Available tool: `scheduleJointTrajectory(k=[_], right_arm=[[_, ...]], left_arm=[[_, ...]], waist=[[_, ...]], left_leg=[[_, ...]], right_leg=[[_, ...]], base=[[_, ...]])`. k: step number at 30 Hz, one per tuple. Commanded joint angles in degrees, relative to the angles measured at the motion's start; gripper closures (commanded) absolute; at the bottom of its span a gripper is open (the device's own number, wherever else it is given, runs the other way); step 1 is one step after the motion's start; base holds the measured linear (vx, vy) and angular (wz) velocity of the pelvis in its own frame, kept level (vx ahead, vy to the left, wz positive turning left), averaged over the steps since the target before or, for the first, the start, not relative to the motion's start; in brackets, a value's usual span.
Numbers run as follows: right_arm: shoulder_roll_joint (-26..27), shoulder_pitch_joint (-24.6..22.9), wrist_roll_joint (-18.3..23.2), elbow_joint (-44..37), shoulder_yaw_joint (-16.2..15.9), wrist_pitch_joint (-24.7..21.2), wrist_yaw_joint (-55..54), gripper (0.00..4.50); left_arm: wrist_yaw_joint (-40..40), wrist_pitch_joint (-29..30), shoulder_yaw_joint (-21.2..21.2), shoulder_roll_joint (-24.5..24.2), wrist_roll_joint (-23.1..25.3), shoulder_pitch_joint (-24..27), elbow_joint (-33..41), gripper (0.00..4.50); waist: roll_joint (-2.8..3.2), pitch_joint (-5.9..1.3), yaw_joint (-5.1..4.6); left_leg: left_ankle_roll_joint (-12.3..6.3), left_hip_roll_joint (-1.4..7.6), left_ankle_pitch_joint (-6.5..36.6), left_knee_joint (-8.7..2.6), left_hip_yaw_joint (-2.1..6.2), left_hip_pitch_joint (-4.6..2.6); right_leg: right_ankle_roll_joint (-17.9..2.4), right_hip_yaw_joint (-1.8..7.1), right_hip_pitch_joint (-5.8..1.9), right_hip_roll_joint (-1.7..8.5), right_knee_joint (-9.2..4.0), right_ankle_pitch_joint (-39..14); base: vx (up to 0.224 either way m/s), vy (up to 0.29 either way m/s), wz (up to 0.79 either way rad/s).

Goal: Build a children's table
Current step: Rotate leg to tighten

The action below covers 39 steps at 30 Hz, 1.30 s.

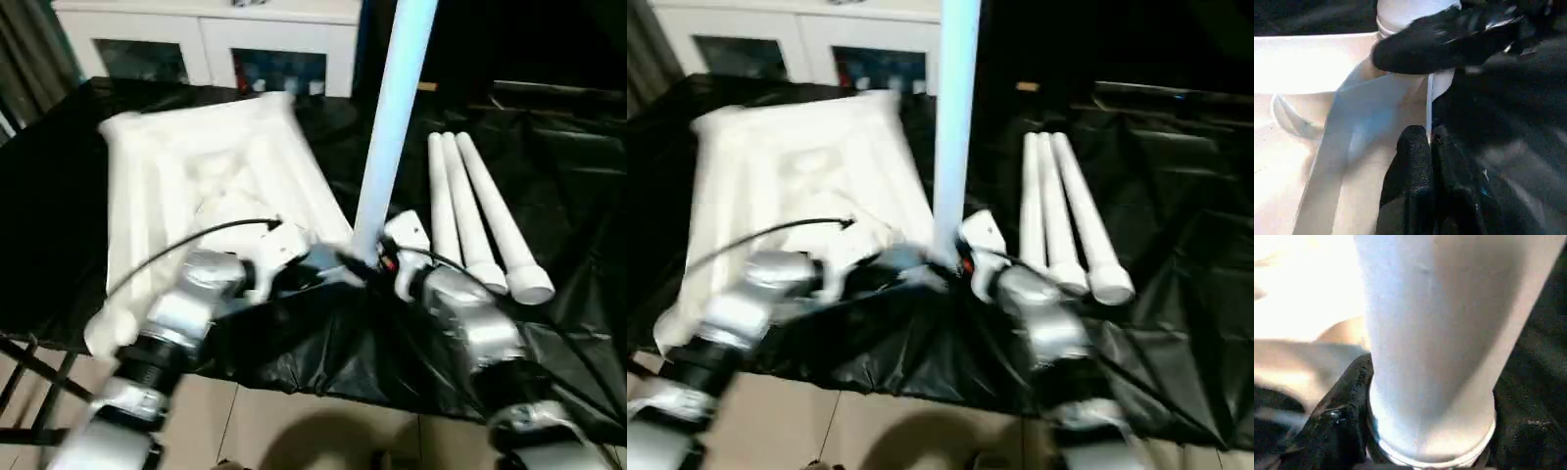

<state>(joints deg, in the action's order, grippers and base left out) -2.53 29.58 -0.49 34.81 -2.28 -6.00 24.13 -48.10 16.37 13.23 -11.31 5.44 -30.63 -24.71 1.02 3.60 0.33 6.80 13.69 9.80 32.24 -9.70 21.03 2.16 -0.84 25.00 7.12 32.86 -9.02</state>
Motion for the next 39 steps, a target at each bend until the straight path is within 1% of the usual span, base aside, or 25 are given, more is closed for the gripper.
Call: scheduleJointTrajectory(k=[1, 2, 3, 4, 5, 7, 8, 9, 10, 11, 14, 15, 16, 17, 18, 21, 22, 26, 27, 28, 32, 33, 34, 37, 39], right_arm=[[6.03, -0.56, -1.47, 3.89, -6.51, -1.71, 0.31, 1.79], [6.73, 0.02, -1.65, 4.54, -6.49, -1.14, -0.45, 1.79], [7.26, 0.59, -1.23, 5.14, -6.03, -0.6, -0.58, 1.44], [7.4, 0.78, -0.9, 5.37, -5.73, -0.47, -0.49, 1.24], [7.42, 1.08, -0.47, 5.58, -5.22, -0.32, -0.07, 1.1], [7.24, 1.5, -0.07, 5.87, -4.54, -0.04, 0.78, 0.89], [6.65, 1.5, -0.25, 5.72, -4.62, 0.34, 1.67, 0.73], [5.92, 1.4, -0.55, 5.49, -4.88, 0.78, 2.68, 0.73], [4.92, 1.24, -0.82, 5.31, -5.3, 1.61, 3.75, 0.6], [4.3, 1.21, -0.97, 5.39, -5.59, 2.28, 4.3, 0.6], [1.47, 0.76, -0.95, 5.02, -6.49, 4.16, 8.37, 0.53], [-0.69, 0.23, -0.37, 4.06, -7.02, 4.76, 12.71, 0.53], [-1.15, 0.11, -0.23, 3.82, -7.15, 4.86, 13.69, 0.53], [-3.18, -0.45, 0.53, 2.58, -7.65, 5.26, 18.2, 0.53], [-3.27, -0.48, 0.56, 2.52, -7.67, 5.28, 18.4, 0.53], [-7.16, -1.51, 2.6, -0.35, -8.25, 5.11, 27.69, 0.53], [-8.38, -1.73, 3.15, -1.06, -8.53, 5.13, 30.35, 0.53], [-12.29, -2.59, 4.91, -3.78, -10.31, 4.46, 38.93, 0.53], [-12.97, -2.69, 5.27, -4.24, -10.64, 4.36, 40.48, 0.53], [-13.42, -2.74, 5.53, -4.53, -10.83, 4.29, 41.52, 0.69], [-14.5, -2.9, 6.3, -5.69, -11.38, 3.25, 44.5, 0.99], [-14.58, -2.9, 6.01, -5.59, -11.52, 4.03, 44.56, 0.99], [-14.6, -2.91, 5.98, -5.52, -11.63, 3.83, 45.01, 1.2], [-14.63, -3.07, 6.17, -5.8, -11.94, 3.37, 46.21, 1.41], [-14.66, -3.19, 6.24, -6.08, -12.02, 3.14, 46.37, 1.6]], left_arm=[[1.36, -0.33, 3.15, 4.61, -0.87, -0.85, 1.3, 4.5], [1.44, -0.38, 3.27, 4.76, -0.7, -0.98, 1.15, 4.5], [1.39, -0.46, 3.23, 4.73, -0.64, -1.18, 0.99, 4.5], [1.36, -0.49, 3.18, 4.68, -0.63, -1.27, 0.9, 4.5], [1.07, -0.91, 3.13, 4.37, -0.51, -1.34, 0.88, 4.5], [0.47, -1.43, 3.06, 3.66, -0.34, -1.26, 1.14, 4.5], [-0.29, -1.98, 3.08, 2.96, -0.39, -1.11, 1.3, 4.5], [-1.12, -2.48, 3.08, 2.33, -0.57, -0.95, 1.41, 4.5], [-2.04, -2.87, 3.12, 1.58, -0.89, -0.77, 1.55, 4.5], [-2.54, -3.09, 3.17, 1.13, -1.13, -0.68, 1.63, 4.5], [-5.79, -4.75, 3.16, -0.49, -2.33, -0.25, 1.89, 4.5], [-8.21, -5.71, 3.24, -1.84, -2.7, -0.09, 1.83, 4.5], [-8.69, -5.87, 3.26, -2.13, -2.76, -0.07, 1.8, 4.5], [-10.7, -6.58, 3.33, -3.39, -2.84, -0.08, 1.5, 4.5], [-10.78, -6.61, 3.33, -3.44, -2.84, -0.08, 1.49, 4.5], [-13.59, -8.26, 3.15, -5.63, -2.72, -0.84, -0.05, 4.5], [-14.52, -8.84, 3.17, -6.31, -2.79, -1.11, -0.54, 4.5], [-17.61, -10.36, 3.56, -8.15, -3.17, -1.86, -1.83, 4.5], [-18.25, -10.62, 3.67, -8.43, -3.29, -2.05, -2.14, 4.5], [-18.69, -10.79, 3.73, -8.6, -3.37, -2.2, -2.37, 4.5], [-19.54, -11.39, 3.87, -9.15, -3.23, -2.77, -3.38, 4.5], [-19.61, -11.46, 3.84, -9.15, -3.24, -2.92, -3.7, 4.5], [-19.8, -11.64, 3.85, -9.19, -3.27, -3.09, -4.11, 4.5], [-20.91, -12.16, 4.0, -9.3, -3.65, -3.5, -5.19, 4.5], [-21.21, -12.25, 4.03, -9.33, -3.71, -3.51, -5.32, 4.5]], waist=[[-0.37, -2.19, -0.04], [-0.32, -2.14, -0.07], [-0.36, -2.33, -0.17], [-0.28, -2.26, -0.22], [-0.22, -2.43, -0.24], [-0.25, -2.36, -0.25], [-0.27, -2.35, -0.24], [-0.27, -2.45, -0.21], [-0.26, -2.54, -0.21], [-0.28, -2.56, -0.27], [-0.27, -2.83, -0.07], [-0.26, -2.91, 0.11], [-0.18, -3.06, 0.32], [-0.12, -3.11, 0.31], [-0.17, -3.14, 0.37], [-0.02, -3.43, 0.7], [0.1, -3.58, 0.92], [0.07, -3.79, 1.77], [0.11, -3.74, 1.83], [0.11, -3.79, 1.94], [-0.04, -3.58, 2.15], [-0.09, -3.46, 2.21], [-0.14, -3.37, 2.23], [-0.21, -3.17, 2.35], [-0.05, -3.17, 2.41]], left_leg=[[0.1, -2.62, 27.06, -4.46, -1.15, -0.27], [0.0, -2.61, 27.59, -4.52, -1.12, -0.31], [-0.18, -2.58, 27.72, -4.59, -1.04, -0.24], [-0.2, -2.54, 27.66, -4.75, -0.95, -0.12], [-0.28, -2.45, 27.04, -4.92, -0.89, 0.06], [-0.3, -2.35, 27.56, -4.97, -0.97, -0.02], [-0.29, -2.35, 27.6, -4.96, -0.99, 0.0], [-0.39, -2.31, 27.51, -4.94, -1.07, -0.06], [-0.54, -2.28, 27.2, -4.96, -1.08, 0.09], [-0.62, -2.25, 26.81, -4.96, -1.1, 0.21], [-1.07, -2.13, 24.14, -4.71, -1.45, 0.14], [-1.59, -2.07, 22.84, -4.56, -1.68, 0.04], [-2.15, -2.02, 21.74, -4.41, -1.81, -0.09], [-2.57, -1.95, 20.44, -4.3, -1.94, 0.03], [-2.8, -1.96, 19.86, -4.25, -1.94, 0.08], [-4.15, -1.91, 15.62, -3.78, -2.12, 0.02], [-4.74, -1.97, 13.35, -3.62, -2.03, 0.21], [-6.41, -2.0, 8.77, -3.04, -2.23, -0.03], [-6.57, -1.99, 8.5, -3.01, -2.24, 0.04], [-6.85, -1.94, 8.56, -2.92, -2.31, -0.06], [-6.66, -1.87, 10.13, -3.02, -2.35, 0.01], [-6.11, -1.85, 11.31, -3.1, -2.36, 0.0], [-5.51, -1.81, 12.72, -3.23, -2.35, -0.05], [-4.28, -1.84, 15.3, -3.45, -2.34, -0.11], [-3.65, -1.82, 16.07, -3.56, -2.23, -0.08]], right_leg=[[-3.92, -1.33, -1.47, -1.81, -5.73, -34.16], [-3.75, -1.42, -1.44, -1.86, -5.82, -34.23], [-3.69, -1.48, -1.58, -1.76, -5.8, -33.84], [-3.7, -1.54, -1.71, -1.8, -5.81, -33.4], [-4.06, -1.57, -2.03, -1.76, -5.65, -31.72], [-4.97, -1.44, -1.8, -1.84, -5.64, -30.03], [-5.22, -1.41, -1.82, -1.87, -5.58, -29.53], [-5.77, -1.31, -1.81, -1.86, -5.52, -28.39], [-6.34, -1.24, -2.0, -1.81, -5.29, -27.06], [-6.67, -1.19, -2.1, -1.79, -5.16, -26.16], [-8.87, -0.88, -2.26, -1.78, -4.64, -21.19], [-10.1, -0.72, -2.28, -1.8, -4.44, -18.63], [-11.08, -0.71, -2.43, -1.84, -4.24, -16.78], [-12.06, -0.65, -2.56, -1.85, -4.01, -14.51], [-12.32, -0.68, -2.69, -1.85, -3.88, -13.76], [-14.18, -0.64, -3.0, -1.94, -3.16, -8.06], [-14.95, -0.72, -3.39, -1.97, -2.68, -5.18], [-17.31, -0.81, -3.79, -2.16, -1.83, 2.11], [-17.49, -0.83, -3.79, -2.13, -1.73, 2.55], [-17.86, -0.85, -3.8, -2.06, -1.7, 2.76], [-17.56, -0.81, -3.83, -1.85, -1.89, -0.44], [-17.15, -0.77, -3.7, -1.77, -2.05, -2.61], [-16.6, -0.72, -3.61, -1.68, -2.24, -5.09], [-15.09, -0.64, -3.37, -1.66, -2.68, -9.93], [-14.37, -0.6, -3.35, -1.6, -2.75, -11.48]], base=[[0.0, 0.0, 0.0], [0.0, 0.0, 0.0], [0.0, 0.0, 0.0], [0.0, 0.0, 0.0], [0.0, 0.0, 0.0], [0.0, 0.0, 0.0], [0.0, 0.0, 0.0], [0.0, 0.0, 0.0], [0.0, 0.0, 0.0], [0.0, 0.0, 0.0], [0.0, 0.0, 0.0], [0.0, 0.0, 0.0], [0.05, -0.014, 0.08], [0.05, -0.014, 0.08], [0.055, -0.013, 0.06], [0.059, -0.007, 0.05], [0.056, 0.004, -0.01], [0.014, 0.001, 0.0], [0.0, 0.0, 0.0], [0.0, 0.0, 0.0], [0.0, 0.0, 0.0], [0.0, 0.0, 0.0], [0.0, 0.0, 0.0], [0.0, 0.0, 0.0], [0.0, 0.0, 0.0]])
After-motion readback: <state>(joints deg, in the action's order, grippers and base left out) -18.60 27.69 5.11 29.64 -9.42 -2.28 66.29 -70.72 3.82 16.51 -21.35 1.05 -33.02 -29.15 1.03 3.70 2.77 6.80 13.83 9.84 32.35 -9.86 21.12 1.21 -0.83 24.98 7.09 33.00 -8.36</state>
